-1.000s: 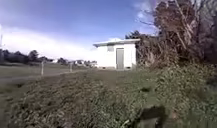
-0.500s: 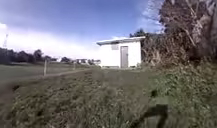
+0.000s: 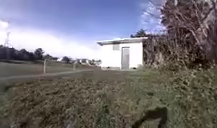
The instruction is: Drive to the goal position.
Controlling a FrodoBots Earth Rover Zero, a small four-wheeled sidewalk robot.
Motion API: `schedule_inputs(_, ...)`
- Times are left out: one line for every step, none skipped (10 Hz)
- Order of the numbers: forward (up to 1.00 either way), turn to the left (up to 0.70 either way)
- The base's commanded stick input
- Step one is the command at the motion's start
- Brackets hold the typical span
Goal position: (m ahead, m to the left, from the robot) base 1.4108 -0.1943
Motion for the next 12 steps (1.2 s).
schedule_inputs(0.70, 0.00)
schedule_inputs(0.70, -0.09)
schedule_inputs(0.70, -0.19)
schedule_inputs(0.70, -0.31)
schedule_inputs(0.70, -0.16)
schedule_inputs(0.70, 0.00)
schedule_inputs(0.70, 0.00)
schedule_inputs(0.70, 0.00)
schedule_inputs(0.70, 0.00)
schedule_inputs(0.70, 0.00)
schedule_inputs(0.70, 0.00)
schedule_inputs(0.70, 0.00)
